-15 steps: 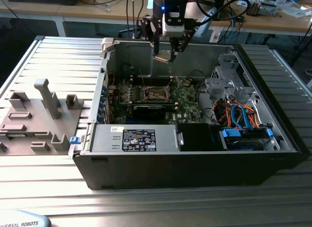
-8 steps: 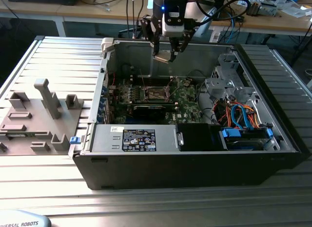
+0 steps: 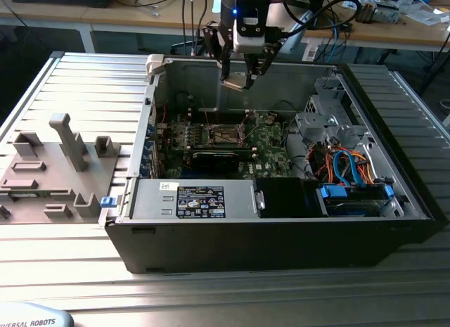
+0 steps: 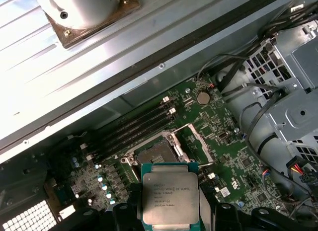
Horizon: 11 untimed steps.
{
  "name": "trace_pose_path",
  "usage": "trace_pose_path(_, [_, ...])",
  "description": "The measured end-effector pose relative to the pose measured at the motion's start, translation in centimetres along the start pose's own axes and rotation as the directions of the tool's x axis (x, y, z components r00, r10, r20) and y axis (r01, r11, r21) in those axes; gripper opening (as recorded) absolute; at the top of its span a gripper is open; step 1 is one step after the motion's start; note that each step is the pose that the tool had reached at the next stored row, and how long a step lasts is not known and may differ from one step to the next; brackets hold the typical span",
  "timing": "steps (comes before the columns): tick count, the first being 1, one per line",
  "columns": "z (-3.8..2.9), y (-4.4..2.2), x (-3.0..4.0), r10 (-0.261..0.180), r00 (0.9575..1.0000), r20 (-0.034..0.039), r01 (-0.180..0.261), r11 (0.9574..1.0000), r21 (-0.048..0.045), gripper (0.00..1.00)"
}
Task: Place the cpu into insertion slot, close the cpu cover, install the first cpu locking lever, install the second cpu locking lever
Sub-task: 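Place the cpu into insertion slot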
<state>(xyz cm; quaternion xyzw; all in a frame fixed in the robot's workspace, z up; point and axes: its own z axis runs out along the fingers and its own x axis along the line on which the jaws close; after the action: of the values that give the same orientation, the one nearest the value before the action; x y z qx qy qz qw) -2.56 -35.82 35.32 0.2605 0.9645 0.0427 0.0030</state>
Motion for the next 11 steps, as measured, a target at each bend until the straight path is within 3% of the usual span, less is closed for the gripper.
trace_pose_path(11, [0.0,0.0,0.0,0.014,0.9999,0.0013,-0.014,0.9999,0.0002,0.54])
